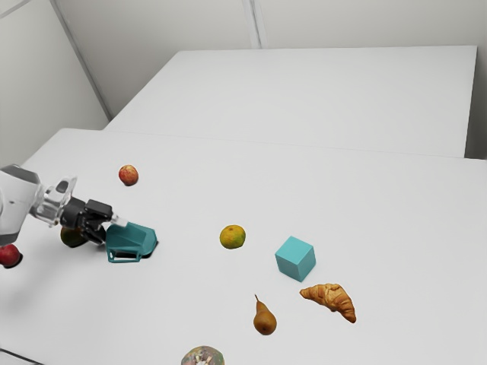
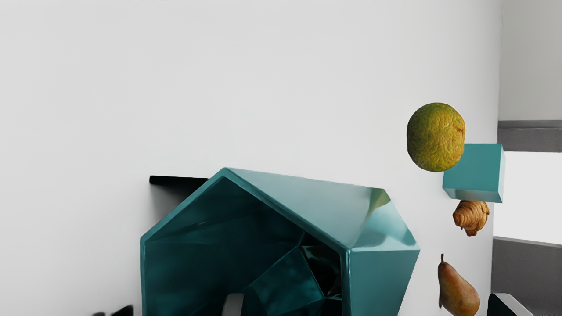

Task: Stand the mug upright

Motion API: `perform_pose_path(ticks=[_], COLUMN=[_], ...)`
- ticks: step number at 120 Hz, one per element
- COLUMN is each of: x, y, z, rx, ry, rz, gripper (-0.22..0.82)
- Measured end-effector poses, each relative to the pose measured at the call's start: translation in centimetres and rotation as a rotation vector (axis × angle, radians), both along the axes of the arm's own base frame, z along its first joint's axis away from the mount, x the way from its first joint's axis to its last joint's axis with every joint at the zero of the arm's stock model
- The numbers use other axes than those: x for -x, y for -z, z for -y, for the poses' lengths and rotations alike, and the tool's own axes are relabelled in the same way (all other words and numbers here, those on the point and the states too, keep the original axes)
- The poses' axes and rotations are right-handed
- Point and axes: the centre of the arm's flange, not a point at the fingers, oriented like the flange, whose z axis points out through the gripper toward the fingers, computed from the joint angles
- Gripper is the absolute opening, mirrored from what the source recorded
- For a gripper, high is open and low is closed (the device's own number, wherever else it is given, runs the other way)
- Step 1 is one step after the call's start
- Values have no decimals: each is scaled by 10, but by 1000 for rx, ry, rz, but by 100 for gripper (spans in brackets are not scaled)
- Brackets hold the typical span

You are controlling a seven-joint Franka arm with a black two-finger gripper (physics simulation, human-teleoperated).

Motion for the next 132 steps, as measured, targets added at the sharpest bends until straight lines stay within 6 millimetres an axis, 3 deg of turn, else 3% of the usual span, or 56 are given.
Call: perform_pose_path(ticks=[16, 35, 54, 69, 82, 99, 118, 132], x=[-5, -7, -6, -6, -7, -7, -20, -41], y=[-12, -10, -14, -20, -22, -28, -45, -88], z=[5, 15, 15, 16, 18, 19, 24, 45], rx=[11, 43, 50, 55, 57, 56, 4, -86], ry=[6, 2, -1, 8, 18, 26, 78, 172], rz=[49, 74, 98, 115, 122, 137, 163, 223], gripper=[60, 59, 26, 5, -6, -13, -16, -17])
